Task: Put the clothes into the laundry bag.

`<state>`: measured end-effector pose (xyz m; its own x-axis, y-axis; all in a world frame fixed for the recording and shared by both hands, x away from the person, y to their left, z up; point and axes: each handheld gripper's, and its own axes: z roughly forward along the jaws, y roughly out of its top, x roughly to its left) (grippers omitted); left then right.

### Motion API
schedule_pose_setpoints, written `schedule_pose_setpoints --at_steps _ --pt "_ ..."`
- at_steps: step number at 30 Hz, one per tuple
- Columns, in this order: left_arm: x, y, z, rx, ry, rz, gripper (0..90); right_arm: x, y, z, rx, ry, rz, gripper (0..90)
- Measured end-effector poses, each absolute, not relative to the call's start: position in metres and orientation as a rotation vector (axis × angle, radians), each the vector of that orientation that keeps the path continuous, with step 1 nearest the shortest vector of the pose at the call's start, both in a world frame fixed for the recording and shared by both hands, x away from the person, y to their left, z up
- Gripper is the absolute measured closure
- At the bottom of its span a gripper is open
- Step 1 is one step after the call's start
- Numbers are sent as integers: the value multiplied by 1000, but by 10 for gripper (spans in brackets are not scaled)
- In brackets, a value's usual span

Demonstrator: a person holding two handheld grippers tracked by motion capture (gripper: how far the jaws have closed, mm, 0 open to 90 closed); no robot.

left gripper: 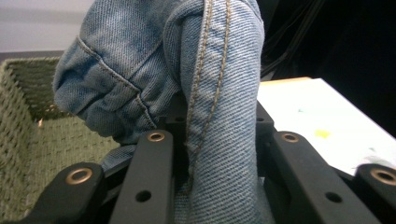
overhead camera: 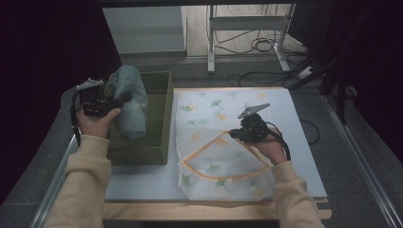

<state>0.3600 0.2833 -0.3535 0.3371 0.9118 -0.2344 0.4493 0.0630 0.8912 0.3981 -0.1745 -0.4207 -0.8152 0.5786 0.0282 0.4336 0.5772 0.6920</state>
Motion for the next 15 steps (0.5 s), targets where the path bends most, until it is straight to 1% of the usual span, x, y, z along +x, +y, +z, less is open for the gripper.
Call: schedule_pose_setpoints --at_steps 9,15 --pt "340 278 -343 1513 1200 552 702 398 -174 -420 838 2604 1061 884" --pt "330 268 -337 1529 1152 591 702 398 -174 -421 840 2605 1059 884"
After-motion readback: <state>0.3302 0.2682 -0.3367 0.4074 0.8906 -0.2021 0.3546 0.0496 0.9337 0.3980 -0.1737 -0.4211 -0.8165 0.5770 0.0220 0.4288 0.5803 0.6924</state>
